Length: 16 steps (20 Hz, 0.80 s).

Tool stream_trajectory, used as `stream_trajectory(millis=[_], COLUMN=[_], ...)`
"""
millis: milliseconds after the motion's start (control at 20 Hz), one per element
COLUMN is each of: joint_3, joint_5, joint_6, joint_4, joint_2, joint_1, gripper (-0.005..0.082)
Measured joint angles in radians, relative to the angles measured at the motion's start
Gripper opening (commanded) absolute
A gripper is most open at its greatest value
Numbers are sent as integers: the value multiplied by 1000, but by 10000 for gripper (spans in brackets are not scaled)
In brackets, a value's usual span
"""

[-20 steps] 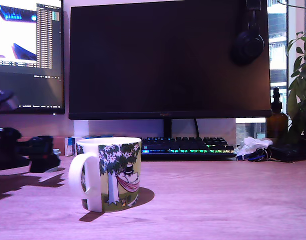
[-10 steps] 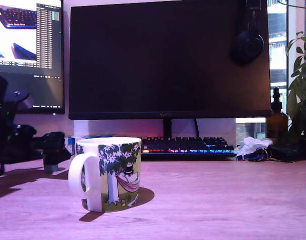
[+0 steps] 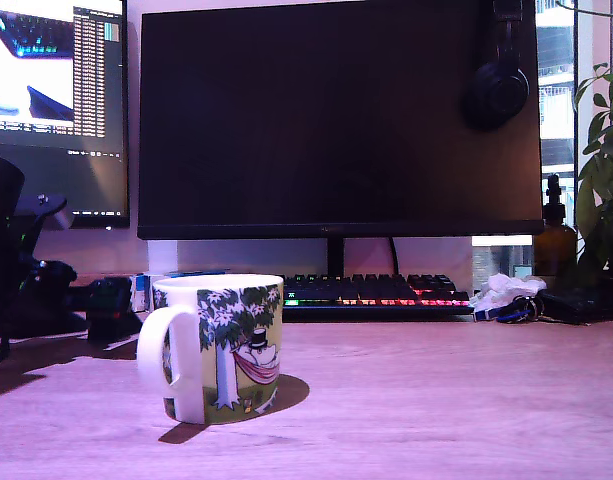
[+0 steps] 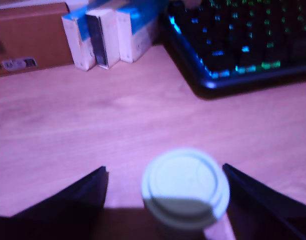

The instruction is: Pick up the coffee capsules on the table and drop them inside the coffee cup

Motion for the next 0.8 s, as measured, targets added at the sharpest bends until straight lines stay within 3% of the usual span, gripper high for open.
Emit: stream_trajectory(millis=[100, 250, 300, 800], joint_3=[4, 5, 5, 5], joint_5=[0, 0, 0, 24], joint_6=[2, 18, 18, 26], joint_4=[-10, -12, -14, -14], joint_2=[0, 0, 0, 0], joint_1=[0, 0, 0, 1], gripper=[605, 235, 180, 178])
